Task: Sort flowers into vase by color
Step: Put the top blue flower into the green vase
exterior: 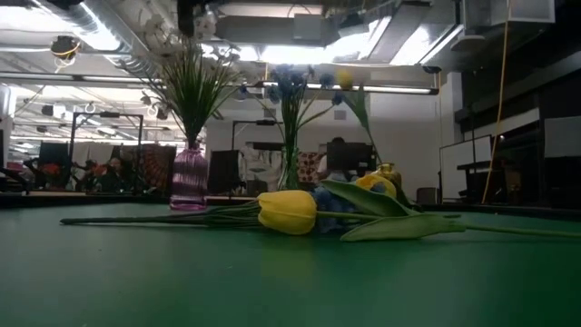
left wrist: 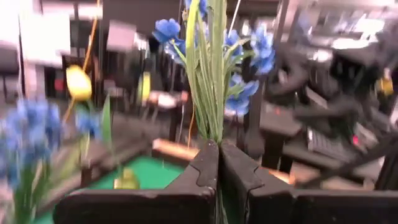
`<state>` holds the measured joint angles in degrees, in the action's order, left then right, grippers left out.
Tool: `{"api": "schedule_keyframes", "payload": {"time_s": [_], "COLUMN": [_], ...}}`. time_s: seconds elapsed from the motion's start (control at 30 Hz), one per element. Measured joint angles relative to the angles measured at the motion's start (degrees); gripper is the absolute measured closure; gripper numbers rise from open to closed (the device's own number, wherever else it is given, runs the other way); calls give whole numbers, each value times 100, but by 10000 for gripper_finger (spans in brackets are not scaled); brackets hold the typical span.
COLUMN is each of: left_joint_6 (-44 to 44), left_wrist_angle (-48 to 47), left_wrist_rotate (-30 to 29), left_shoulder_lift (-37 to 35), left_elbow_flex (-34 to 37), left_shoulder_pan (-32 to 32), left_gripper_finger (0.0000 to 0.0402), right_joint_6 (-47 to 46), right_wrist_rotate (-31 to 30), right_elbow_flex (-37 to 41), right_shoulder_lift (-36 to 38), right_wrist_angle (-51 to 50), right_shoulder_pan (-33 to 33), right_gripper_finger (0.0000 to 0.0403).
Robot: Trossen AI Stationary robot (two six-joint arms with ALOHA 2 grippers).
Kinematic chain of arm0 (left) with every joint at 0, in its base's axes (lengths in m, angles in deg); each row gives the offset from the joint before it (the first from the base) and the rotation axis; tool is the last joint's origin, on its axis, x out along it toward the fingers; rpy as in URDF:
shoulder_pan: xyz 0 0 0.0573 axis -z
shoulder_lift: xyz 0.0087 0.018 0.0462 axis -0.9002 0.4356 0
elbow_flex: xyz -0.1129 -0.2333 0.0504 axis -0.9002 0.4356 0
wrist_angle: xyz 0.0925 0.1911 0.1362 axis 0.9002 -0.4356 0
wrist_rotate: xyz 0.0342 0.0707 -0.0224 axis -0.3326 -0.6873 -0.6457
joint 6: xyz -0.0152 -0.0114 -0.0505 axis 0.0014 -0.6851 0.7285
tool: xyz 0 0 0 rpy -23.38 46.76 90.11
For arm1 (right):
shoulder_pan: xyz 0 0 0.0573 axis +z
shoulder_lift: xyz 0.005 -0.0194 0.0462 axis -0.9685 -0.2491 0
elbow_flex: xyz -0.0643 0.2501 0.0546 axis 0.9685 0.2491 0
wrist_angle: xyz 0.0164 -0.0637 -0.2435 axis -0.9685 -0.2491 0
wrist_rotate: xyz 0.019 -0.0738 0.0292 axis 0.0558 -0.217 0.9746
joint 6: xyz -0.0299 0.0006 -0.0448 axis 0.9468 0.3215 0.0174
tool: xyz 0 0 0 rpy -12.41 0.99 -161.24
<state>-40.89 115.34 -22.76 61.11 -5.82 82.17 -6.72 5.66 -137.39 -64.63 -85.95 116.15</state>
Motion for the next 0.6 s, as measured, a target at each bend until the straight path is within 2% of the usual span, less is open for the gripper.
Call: {"api": "schedule_keyframes", "payload": {"time_s": [0.2, 0.33, 0.4, 0.47, 0.6], "left_joint_6": [-1019, -1460, -1581, -1593, -1725], "left_wrist_angle": [1300, 1634, 1645, 1713, 1769], "left_wrist_rotate": [47, 74, 154, 331, 376], "left_shoulder_lift": [-2, 35, 48, 110, 275], "left_elbow_flex": [0, 0, 0, -2, -2], "left_shoulder_pan": [-1, -1, -1, -1, -1], "left_gripper_finger": [401, 401, 401, 401, 401], "right_joint_6": [-41, -131, -162, -127, 783], "right_wrist_rotate": [-798, -840, -668, -203, 702], "right_elbow_flex": [0, 0, 0, 0, 1], "right_shoulder_lift": [-749, -1187, -1334, -1432, -1612], "right_wrist_angle": [1056, 1625, 1916, 2255, 3394], "right_shoulder_pan": [458, 285, 68, -219, -824], "right_gripper_finger": [173, 173, 173, 173, 173]}}
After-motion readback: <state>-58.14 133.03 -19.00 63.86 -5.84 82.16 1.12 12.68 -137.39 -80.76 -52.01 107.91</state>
